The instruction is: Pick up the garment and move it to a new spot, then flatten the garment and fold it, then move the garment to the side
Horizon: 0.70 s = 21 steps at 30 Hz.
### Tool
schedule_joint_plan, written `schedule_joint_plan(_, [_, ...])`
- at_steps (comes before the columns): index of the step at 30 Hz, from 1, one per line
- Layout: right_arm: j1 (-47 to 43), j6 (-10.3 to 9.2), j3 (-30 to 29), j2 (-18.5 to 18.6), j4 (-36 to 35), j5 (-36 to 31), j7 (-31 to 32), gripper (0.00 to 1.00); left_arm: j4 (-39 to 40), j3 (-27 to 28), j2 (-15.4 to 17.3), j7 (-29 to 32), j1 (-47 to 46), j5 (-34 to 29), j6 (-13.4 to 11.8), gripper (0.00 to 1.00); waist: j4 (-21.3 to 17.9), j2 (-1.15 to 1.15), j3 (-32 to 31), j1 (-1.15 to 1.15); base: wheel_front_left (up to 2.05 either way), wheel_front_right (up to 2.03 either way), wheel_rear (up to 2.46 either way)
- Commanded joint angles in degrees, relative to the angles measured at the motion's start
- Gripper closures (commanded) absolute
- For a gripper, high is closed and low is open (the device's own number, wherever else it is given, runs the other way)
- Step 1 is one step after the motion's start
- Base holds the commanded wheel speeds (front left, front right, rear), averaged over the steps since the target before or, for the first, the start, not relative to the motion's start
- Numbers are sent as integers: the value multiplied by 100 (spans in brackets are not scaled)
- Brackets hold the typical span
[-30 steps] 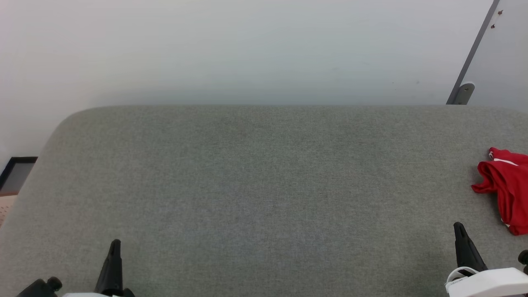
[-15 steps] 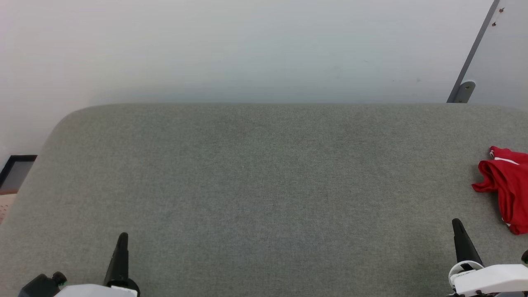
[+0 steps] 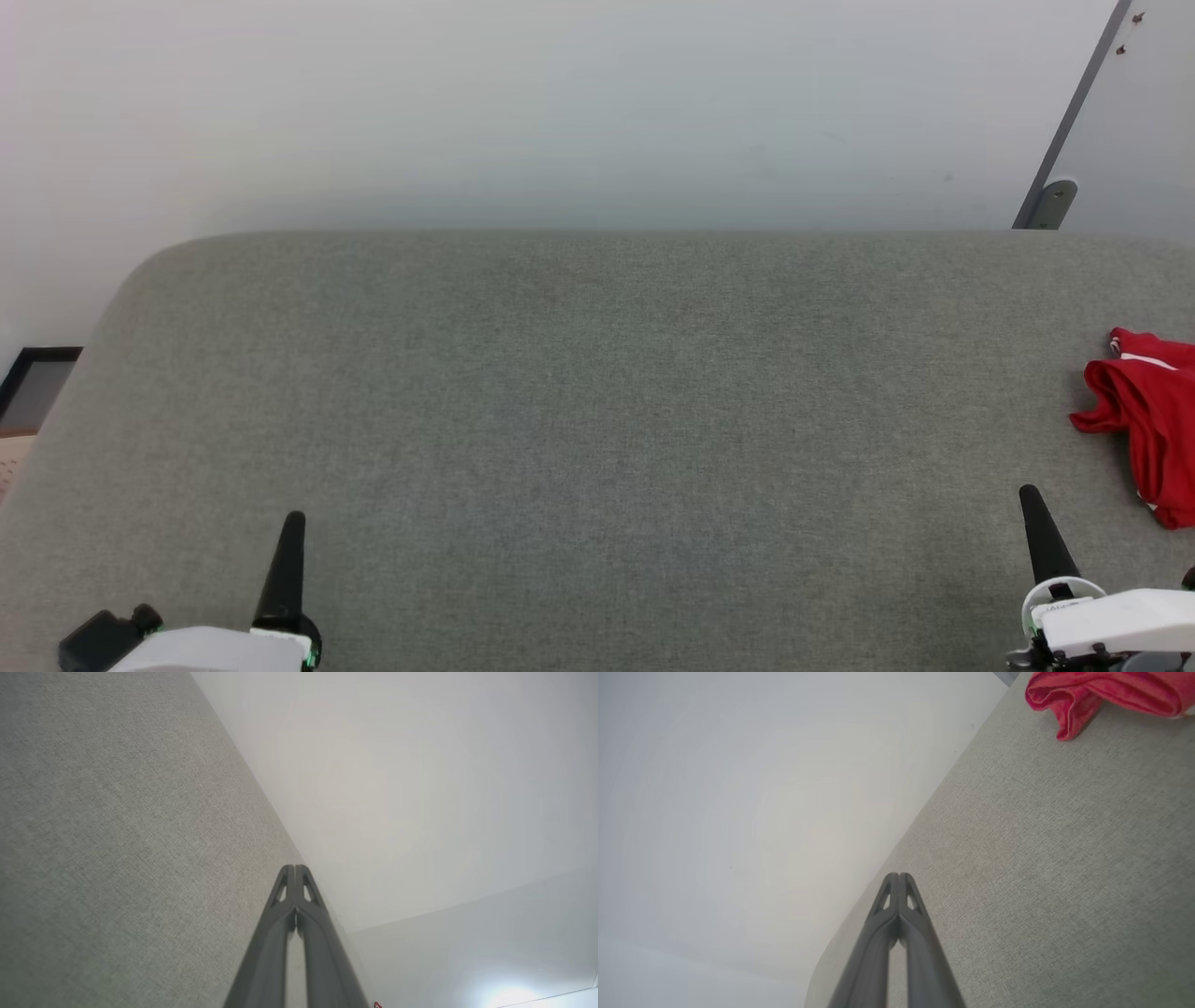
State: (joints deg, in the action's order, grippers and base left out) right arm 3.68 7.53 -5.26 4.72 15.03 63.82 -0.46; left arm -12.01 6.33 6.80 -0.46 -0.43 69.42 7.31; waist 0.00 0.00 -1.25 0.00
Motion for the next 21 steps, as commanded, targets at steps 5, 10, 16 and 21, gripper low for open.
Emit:
schedule_joint_plan(5, [136, -4, -38, -24, -67, 384, 99, 100, 3, 28, -33, 96, -164, 325, 19, 100, 0, 0, 13, 0, 0, 0, 0])
schedule_joint_plan(10, [163, -4, -52, -43, -75, 677, 170, 100, -23, 29, -76, 164, -222, 550, 20, 100, 0, 0, 25, 0, 0, 0, 0])
schedule_joint_plan(16, [182, -5, -65, -67, -79, 1010, 252, 100, -51, 30, -125, 248, -283, 819, 21, 100, 0, 0, 40, 0, 0, 0, 0])
schedule_joint_plan(21, [188, -5, -75, -84, -84, 1276, 315, 100, -72, 30, -166, 315, -327, 1026, 23, 100, 0, 0, 53, 0, 0, 0, 0])
